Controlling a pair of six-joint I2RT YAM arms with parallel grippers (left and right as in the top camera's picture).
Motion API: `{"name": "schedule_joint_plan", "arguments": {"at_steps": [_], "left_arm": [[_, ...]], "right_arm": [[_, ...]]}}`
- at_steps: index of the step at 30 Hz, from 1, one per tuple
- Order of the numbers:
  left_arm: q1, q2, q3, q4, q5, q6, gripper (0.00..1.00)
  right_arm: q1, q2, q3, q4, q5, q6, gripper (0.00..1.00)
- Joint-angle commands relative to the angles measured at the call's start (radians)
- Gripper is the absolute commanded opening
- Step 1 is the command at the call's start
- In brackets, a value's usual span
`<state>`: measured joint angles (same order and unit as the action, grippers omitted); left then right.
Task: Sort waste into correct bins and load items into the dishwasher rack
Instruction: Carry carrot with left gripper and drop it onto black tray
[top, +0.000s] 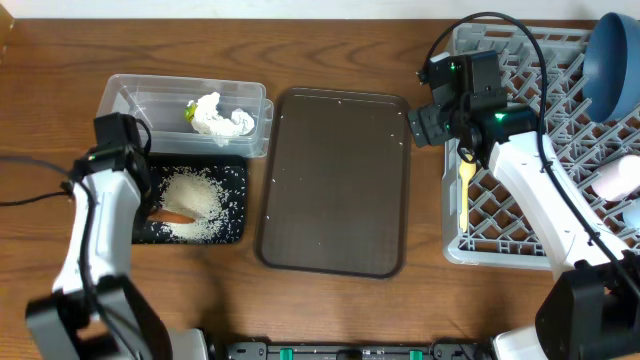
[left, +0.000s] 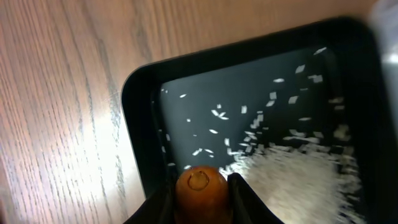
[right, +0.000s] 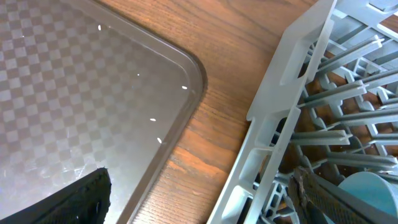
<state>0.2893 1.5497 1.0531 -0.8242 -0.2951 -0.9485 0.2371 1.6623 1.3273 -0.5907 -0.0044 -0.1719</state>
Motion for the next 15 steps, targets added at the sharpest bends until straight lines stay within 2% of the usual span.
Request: {"name": "schedule_joint_plan", "arguments": {"at_steps": [1,11,13,15], "left_arm": [[0.004,0.066,-0.009,0.014,-0.021,0.014,0.08],[0.004,0.181,-0.009,0.067,-0.021,0.059,0.10],[0.004,0.180,-0.008,0.069,-0.021,0.066,0.13],[0.004,0.180,-0.008,0.074,-0.020,0.099,0.22]], "right_arm": [[-0.008,0.000,-0.001,-0.002,0.004,0.014,0.91],[-0.008,0.000,-0.001,-0.005,0.003,0.015,0.91],[-0.008,0.000,-0.001,-0.005,0.003,0.021,0.91],[-0.008,0.000,-0.001,-0.005,0.003,0.022,0.91]]}}
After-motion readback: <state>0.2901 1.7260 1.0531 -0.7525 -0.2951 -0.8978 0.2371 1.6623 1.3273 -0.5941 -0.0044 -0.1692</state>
